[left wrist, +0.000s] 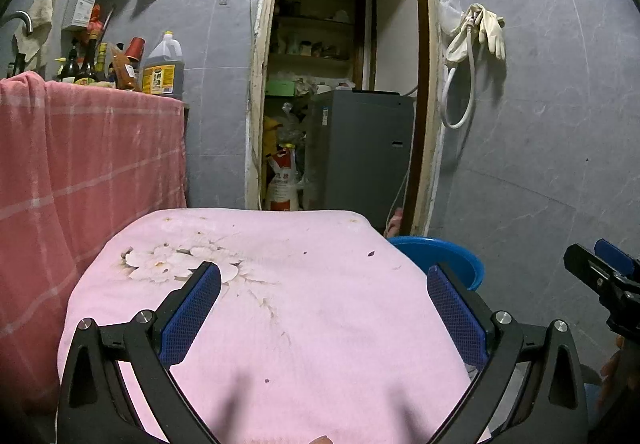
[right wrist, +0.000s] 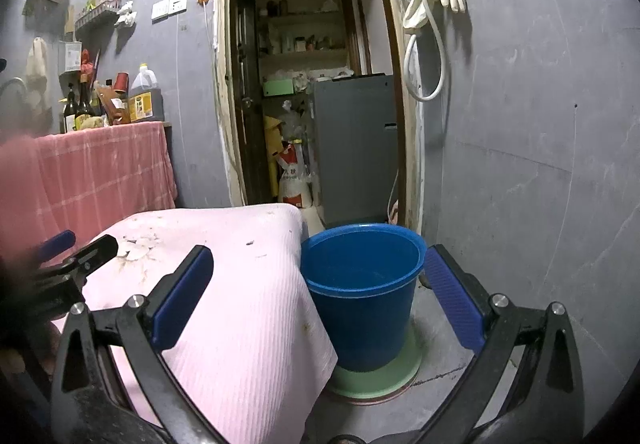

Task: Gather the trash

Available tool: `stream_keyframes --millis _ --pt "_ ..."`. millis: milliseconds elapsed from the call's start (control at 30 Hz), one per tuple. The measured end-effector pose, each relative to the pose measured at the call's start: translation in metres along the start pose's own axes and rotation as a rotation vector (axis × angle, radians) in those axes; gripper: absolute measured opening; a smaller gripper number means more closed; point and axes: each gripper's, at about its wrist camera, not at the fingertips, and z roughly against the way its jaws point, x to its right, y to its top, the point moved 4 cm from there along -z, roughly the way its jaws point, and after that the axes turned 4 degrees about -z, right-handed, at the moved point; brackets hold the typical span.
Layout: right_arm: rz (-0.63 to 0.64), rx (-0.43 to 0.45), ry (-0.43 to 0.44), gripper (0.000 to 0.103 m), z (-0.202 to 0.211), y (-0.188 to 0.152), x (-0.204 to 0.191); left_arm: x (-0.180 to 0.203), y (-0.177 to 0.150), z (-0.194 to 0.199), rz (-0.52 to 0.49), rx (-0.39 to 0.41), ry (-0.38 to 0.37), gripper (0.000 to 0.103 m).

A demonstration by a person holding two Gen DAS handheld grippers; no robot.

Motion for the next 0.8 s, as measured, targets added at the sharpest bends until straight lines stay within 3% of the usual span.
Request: stream_keyframes --millis 800 --pt "-0.018 -0.026 0.002 0.103 -0.006 -0.012 0.004 -0.004 -0.007 -0.002 0.011 -0.016 -0.012 0.101"
